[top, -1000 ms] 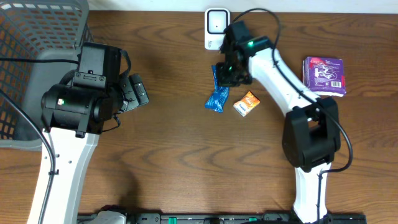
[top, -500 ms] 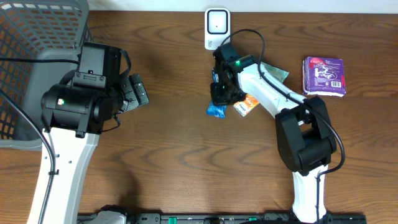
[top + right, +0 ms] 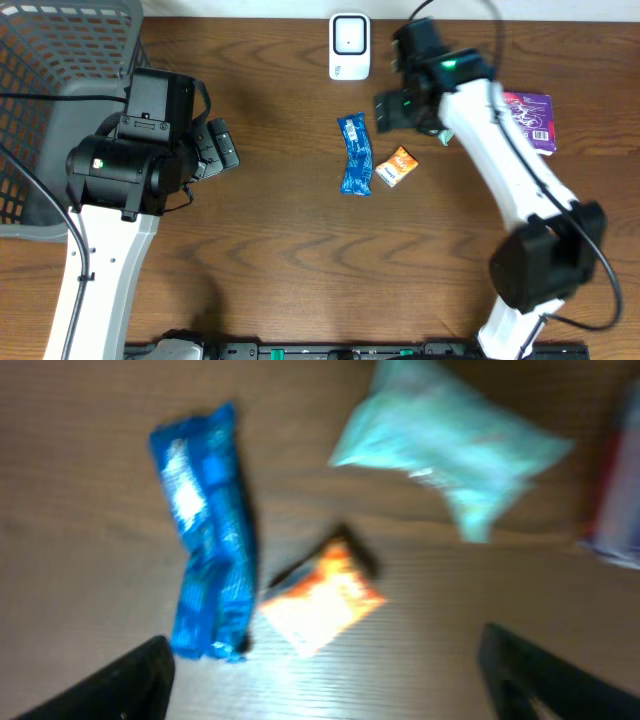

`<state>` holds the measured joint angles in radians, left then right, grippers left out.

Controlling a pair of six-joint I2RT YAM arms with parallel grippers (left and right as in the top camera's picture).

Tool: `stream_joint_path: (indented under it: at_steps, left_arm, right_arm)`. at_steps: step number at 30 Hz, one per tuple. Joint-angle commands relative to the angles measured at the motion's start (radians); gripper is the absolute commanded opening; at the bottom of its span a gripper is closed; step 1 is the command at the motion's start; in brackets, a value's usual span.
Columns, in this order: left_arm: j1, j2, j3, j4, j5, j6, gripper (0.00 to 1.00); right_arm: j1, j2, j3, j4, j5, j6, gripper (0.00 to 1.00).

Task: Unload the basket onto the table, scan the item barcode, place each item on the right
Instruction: 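Move the right gripper right and grasp the mint-green pack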

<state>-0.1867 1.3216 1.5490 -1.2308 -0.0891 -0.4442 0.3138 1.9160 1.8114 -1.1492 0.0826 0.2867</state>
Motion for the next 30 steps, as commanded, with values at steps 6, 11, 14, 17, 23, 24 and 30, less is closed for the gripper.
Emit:
stream_joint_path:
  at_steps: [6, 11, 14, 17, 23, 24, 30]
  left_arm:
    - [0.003, -0.008, 0.006, -0.003, -0.017, 0.006, 0.98]
    - [0.003, -0.008, 0.006, -0.003, -0.017, 0.006, 0.98]
    - [0.003, -0.008, 0.006, -0.003, -0.017, 0.006, 0.98]
    - [0.003, -0.008, 0.006, -0.003, -0.017, 0.006, 0.98]
    - [0.003, -0.008, 0.006, -0.003, -0.017, 0.006, 0.98]
    - [0.003, -0.008, 0.006, -0.003, -0.017, 0.006, 0.98]
    - [0.003, -0.008, 0.006, -0.003, -0.017, 0.006, 0.98]
  right_arm:
    - [-0.175, 0.010, -0.021, 0.041, 0.106, -0.068, 0.99]
    - [-0.200, 0.022, -0.084, 0.157, 0.080, -0.284, 0.99]
    - [-0.197, 0.022, -0.143, 0.248, 0.037, -0.374, 0.99]
    - [-0.195, 0.022, -0.219, 0.364, 0.024, -0.391, 0.99]
    - [-0.194, 0.022, -0.361, 0.507, -0.053, -0.390, 0.93]
    - [-0.193, 0.022, -0.382, 0.524, -0.084, -0.396, 0.91]
    - [-0.167, 0.022, -0.483, 0.616, -0.122, -0.482, 0.88]
